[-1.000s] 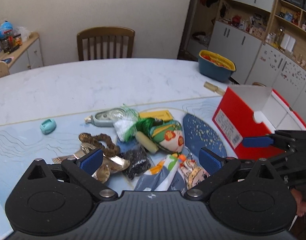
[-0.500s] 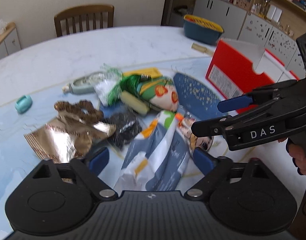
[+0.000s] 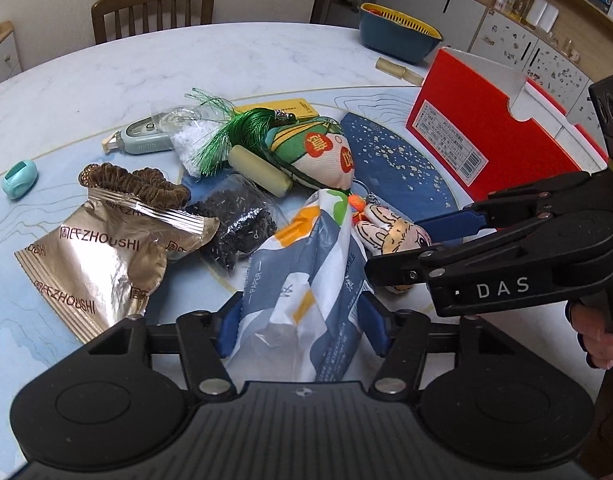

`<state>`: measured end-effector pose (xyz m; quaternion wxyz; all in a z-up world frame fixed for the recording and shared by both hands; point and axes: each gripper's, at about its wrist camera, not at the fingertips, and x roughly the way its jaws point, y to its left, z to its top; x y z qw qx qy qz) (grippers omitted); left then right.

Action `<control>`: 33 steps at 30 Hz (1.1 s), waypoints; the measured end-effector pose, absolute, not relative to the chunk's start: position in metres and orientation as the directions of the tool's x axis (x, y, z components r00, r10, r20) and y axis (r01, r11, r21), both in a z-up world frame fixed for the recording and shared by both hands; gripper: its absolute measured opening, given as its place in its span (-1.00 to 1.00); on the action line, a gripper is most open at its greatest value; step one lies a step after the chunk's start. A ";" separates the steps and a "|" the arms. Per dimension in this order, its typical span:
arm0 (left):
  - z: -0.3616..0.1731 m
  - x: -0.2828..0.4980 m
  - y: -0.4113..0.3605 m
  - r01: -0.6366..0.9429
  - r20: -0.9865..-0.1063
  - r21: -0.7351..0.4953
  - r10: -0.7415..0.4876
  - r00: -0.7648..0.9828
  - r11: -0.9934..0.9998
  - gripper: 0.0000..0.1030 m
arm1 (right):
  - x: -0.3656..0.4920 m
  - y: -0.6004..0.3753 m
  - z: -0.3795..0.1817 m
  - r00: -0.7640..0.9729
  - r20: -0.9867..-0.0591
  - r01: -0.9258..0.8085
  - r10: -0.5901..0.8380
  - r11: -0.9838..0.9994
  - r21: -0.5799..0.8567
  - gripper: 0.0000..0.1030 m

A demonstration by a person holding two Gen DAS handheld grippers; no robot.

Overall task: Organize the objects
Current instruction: 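Grasp the white-blue tissue pack with the left tool while the right tool grasps the plush bunny keychain, then carry both items into the red box and open both tools to release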

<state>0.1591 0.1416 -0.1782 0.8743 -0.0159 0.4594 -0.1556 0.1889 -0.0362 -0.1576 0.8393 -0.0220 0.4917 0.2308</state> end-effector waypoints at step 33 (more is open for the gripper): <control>-0.055 0.153 0.086 0.353 -0.649 -0.234 -0.416 0.638 0.906 -0.33 | 0.143 -0.140 -0.030 0.642 -0.713 -0.238 0.282 0.957 0.164 -0.11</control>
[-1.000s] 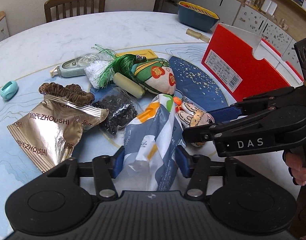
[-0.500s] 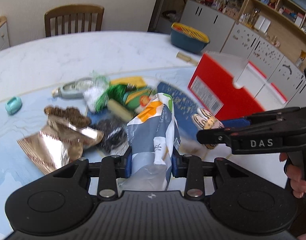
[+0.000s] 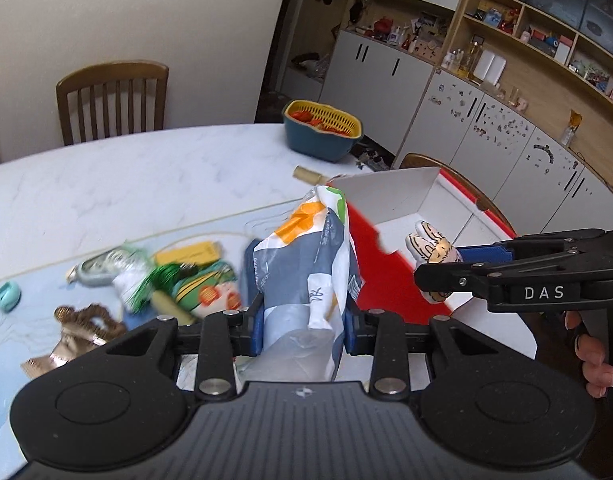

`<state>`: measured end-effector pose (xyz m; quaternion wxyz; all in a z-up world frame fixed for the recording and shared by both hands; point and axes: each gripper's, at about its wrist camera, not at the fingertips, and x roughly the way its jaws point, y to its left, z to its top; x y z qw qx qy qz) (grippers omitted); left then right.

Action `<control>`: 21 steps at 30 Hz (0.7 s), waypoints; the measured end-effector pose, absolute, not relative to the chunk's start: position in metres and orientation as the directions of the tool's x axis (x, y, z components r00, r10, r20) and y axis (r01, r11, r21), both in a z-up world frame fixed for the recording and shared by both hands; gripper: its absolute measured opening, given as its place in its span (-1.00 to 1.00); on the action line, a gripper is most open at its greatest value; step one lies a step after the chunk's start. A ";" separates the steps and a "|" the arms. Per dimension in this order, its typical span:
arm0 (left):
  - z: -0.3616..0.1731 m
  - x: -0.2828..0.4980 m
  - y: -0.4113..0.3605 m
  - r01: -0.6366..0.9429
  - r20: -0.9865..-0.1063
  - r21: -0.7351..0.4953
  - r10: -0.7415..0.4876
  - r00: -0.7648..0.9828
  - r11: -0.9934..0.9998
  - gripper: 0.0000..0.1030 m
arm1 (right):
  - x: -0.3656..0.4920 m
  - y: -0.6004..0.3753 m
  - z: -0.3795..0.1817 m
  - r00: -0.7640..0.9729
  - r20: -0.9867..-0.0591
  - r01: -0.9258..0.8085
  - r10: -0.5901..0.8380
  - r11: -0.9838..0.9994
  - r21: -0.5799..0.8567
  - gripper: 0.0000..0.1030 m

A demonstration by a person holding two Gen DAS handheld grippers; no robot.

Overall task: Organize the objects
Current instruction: 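Carry both items into the red box and open both tools to release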

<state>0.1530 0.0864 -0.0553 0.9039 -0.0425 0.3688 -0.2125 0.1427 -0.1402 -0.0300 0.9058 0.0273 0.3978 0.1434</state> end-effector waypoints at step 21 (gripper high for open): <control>-0.043 0.213 -0.094 0.358 -0.699 -0.224 -0.405 0.590 0.907 -0.33 | 0.178 -0.303 -0.040 0.658 -0.705 -0.250 0.265 0.960 0.128 -0.11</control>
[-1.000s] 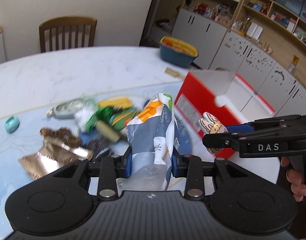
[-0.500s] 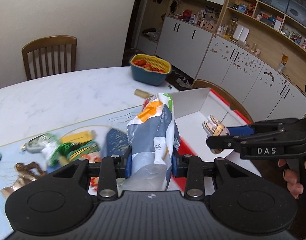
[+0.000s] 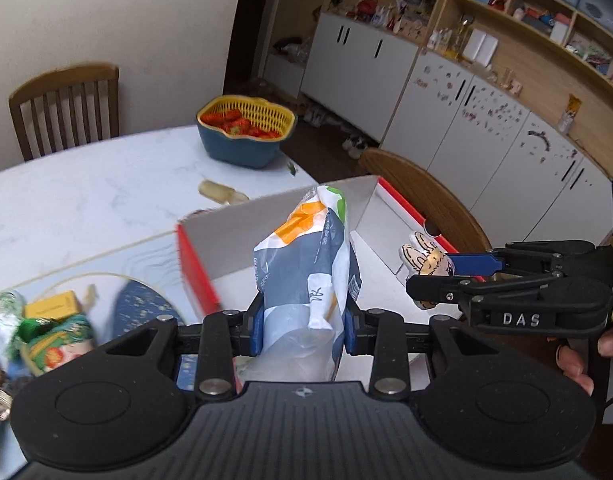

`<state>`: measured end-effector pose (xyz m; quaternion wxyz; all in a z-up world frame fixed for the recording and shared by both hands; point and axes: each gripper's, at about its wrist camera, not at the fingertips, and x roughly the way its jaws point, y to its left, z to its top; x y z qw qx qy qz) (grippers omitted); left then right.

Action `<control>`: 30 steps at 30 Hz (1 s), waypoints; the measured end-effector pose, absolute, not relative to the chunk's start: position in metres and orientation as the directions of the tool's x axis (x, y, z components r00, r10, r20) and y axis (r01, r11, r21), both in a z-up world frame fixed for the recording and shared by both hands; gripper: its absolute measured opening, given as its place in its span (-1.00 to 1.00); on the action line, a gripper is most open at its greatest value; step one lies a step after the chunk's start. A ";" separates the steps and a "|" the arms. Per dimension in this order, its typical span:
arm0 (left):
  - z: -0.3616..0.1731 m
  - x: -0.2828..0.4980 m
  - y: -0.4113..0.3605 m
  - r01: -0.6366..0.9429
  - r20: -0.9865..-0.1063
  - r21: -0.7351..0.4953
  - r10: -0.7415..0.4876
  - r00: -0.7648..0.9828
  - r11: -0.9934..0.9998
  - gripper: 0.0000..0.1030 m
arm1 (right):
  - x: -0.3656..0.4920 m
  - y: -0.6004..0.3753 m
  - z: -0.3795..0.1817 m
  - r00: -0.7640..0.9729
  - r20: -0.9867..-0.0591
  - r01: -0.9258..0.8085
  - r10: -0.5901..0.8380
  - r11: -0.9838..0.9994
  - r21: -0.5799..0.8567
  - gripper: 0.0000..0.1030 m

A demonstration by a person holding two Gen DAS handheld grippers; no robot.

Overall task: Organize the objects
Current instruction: 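Carry both items into the red box and open both tools to release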

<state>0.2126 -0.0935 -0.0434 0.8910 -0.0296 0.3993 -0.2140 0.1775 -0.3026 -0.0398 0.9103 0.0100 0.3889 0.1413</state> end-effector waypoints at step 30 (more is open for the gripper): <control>-0.157 0.329 -0.186 0.266 -0.916 -0.149 -0.235 0.326 0.952 -0.32 | 0.258 -0.312 -0.128 0.351 -0.912 -0.478 0.213 0.878 0.021 -0.10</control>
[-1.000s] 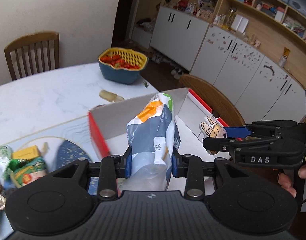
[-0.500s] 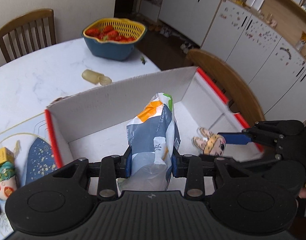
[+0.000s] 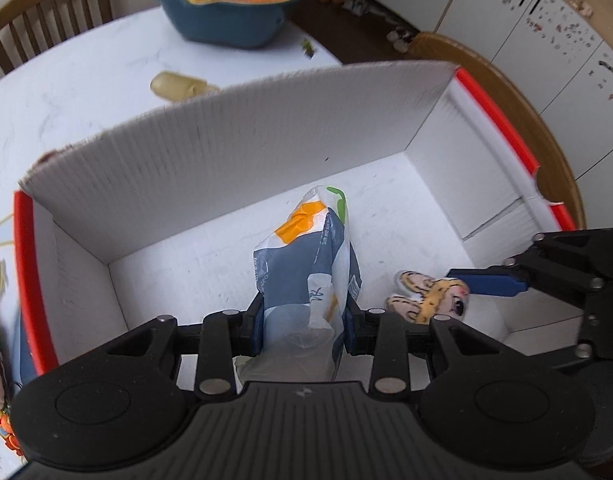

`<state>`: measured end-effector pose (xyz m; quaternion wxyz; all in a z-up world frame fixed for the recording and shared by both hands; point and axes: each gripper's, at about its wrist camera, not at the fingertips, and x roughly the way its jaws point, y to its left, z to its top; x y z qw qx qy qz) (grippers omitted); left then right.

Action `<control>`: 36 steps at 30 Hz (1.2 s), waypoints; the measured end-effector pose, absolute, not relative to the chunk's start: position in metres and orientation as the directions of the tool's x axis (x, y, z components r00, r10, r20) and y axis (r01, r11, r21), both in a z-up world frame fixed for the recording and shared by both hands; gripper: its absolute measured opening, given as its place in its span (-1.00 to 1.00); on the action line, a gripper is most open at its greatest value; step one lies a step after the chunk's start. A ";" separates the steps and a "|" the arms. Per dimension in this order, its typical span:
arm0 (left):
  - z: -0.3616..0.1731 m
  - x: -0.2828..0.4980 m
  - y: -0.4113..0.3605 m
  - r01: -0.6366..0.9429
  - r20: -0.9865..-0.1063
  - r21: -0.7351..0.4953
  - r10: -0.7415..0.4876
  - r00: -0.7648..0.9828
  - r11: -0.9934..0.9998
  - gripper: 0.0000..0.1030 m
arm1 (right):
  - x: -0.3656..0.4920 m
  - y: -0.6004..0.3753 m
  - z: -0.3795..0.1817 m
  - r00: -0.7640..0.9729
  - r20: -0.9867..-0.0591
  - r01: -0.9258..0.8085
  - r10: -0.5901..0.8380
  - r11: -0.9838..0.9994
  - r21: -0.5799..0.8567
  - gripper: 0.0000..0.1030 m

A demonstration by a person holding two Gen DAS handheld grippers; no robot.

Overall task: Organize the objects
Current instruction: 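Carry both items into the red box and open both tools to release, then withdraw both tools from the box back toward the placemat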

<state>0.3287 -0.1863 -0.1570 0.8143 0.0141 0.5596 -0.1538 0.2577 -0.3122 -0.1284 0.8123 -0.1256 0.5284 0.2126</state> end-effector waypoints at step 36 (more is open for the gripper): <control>-0.109 0.295 -0.172 0.300 -0.862 -0.131 -0.258 0.437 0.945 0.36 | 0.241 -0.325 -0.080 0.398 -0.859 -0.495 0.322 0.864 0.094 0.53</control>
